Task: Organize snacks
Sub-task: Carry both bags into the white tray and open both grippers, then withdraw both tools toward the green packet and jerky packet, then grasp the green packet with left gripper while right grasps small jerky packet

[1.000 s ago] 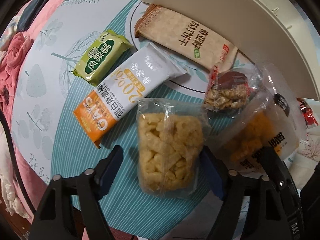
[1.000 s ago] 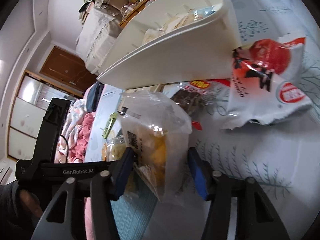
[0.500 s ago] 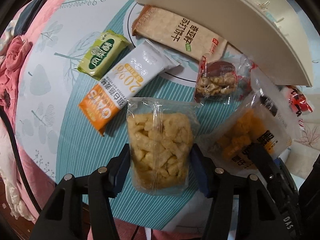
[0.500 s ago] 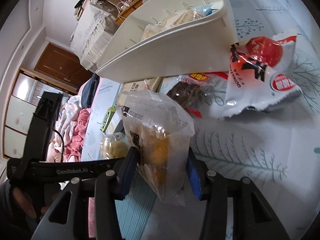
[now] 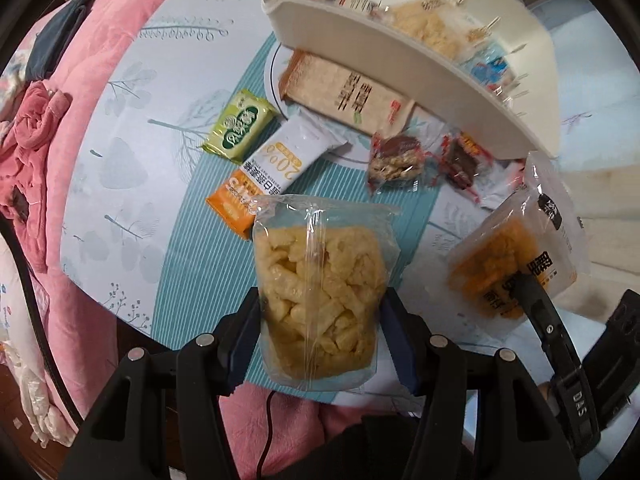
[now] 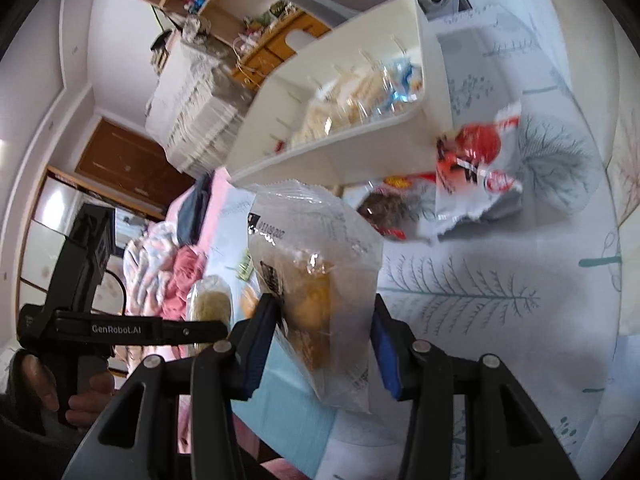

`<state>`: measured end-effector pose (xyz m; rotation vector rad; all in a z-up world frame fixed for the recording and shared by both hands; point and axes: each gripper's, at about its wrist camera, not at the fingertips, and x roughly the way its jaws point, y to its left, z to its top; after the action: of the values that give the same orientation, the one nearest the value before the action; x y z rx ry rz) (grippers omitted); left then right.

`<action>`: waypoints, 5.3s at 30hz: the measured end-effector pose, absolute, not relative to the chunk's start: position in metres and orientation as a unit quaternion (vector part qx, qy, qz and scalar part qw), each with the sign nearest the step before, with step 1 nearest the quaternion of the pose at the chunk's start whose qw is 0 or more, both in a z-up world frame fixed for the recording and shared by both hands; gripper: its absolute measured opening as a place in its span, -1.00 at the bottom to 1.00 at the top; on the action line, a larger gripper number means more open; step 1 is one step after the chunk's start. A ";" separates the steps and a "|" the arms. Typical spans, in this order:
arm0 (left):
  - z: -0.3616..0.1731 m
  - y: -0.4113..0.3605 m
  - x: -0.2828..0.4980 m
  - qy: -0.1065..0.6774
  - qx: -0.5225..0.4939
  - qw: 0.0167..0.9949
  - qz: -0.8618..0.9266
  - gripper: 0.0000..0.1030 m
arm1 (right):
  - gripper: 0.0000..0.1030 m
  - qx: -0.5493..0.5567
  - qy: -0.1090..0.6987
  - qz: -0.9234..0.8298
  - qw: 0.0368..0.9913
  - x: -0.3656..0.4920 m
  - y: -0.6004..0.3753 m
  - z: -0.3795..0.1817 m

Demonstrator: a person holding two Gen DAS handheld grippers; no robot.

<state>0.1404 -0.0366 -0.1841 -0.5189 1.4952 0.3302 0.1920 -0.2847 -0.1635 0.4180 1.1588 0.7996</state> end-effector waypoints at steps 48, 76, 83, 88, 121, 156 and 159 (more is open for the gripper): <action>-0.083 0.042 0.305 0.549 -0.157 0.821 -0.002 0.75 | -0.10 0.218 0.390 0.220 0.867 0.267 -0.235 -0.068; -0.111 0.027 0.145 0.514 -0.216 0.825 0.094 0.75 | 0.43 0.166 0.482 0.226 0.830 0.209 -0.241 -0.086; -0.139 0.031 0.122 0.508 -0.218 0.827 0.108 0.75 | 0.43 0.196 0.521 0.233 0.797 0.200 -0.231 -0.109; -0.156 0.042 0.121 0.503 -0.202 0.832 0.121 0.75 | 0.43 0.212 0.552 0.218 0.776 0.199 -0.219 -0.125; -0.278 0.083 0.197 0.637 -0.091 0.766 0.015 0.64 | 0.16 0.284 0.649 0.005 0.705 0.215 -0.150 -0.214; -0.246 0.130 0.175 0.614 -0.124 0.778 0.047 -0.24 | -0.27 0.226 0.645 0.088 0.725 0.212 -0.132 -0.183; -0.234 0.136 0.175 0.607 -0.134 0.781 0.054 -0.24 | -0.27 0.211 0.633 0.116 0.736 0.211 -0.127 -0.172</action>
<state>0.1750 0.1362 -0.2336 -0.2898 1.3120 0.1165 0.2111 -0.1275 -0.1719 0.4636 1.3898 0.2559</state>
